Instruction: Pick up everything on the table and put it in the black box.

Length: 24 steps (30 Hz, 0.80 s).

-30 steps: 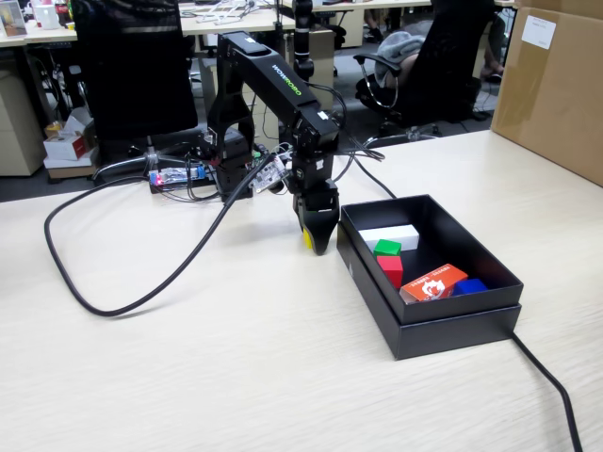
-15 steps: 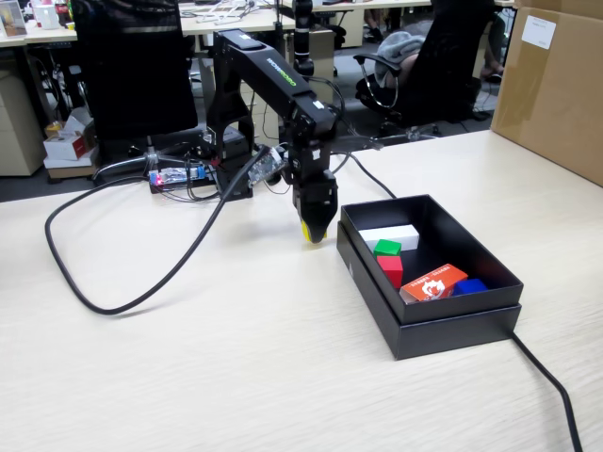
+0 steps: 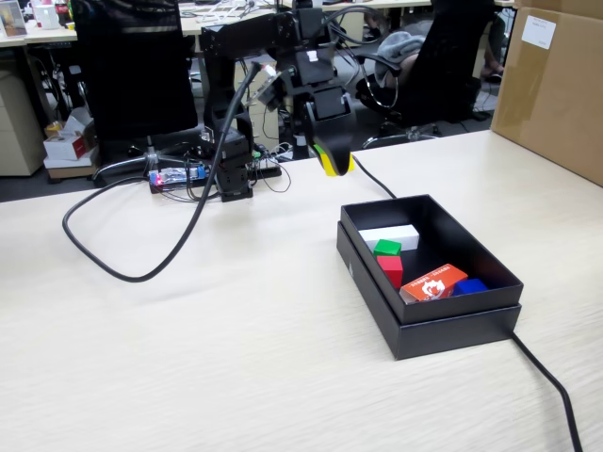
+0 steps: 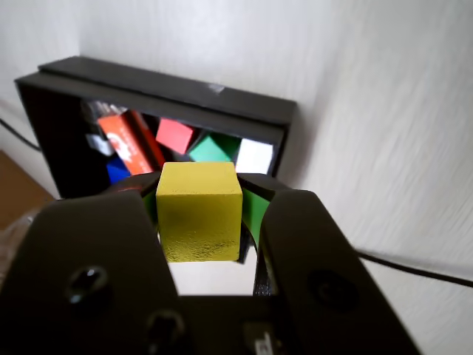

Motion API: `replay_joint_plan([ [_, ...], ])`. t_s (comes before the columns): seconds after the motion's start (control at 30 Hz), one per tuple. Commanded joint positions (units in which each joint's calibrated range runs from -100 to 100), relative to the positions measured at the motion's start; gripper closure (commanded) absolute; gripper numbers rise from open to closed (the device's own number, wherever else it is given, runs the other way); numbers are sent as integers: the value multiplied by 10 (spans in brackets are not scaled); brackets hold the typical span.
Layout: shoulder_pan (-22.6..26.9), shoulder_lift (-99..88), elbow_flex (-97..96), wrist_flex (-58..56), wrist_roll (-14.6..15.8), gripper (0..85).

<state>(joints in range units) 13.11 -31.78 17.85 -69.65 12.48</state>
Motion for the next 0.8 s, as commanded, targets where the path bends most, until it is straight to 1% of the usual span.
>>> replay_joint_plan([
  [0.0,6,68,111,4,-4,714],
  [0.07,10,114,154,4,-4,714],
  [0.3,38,371,341,11,-4,714],
  [0.43,50,453,370,28,-5,713],
  [0.77,54,544,375,41,-3,706],
])
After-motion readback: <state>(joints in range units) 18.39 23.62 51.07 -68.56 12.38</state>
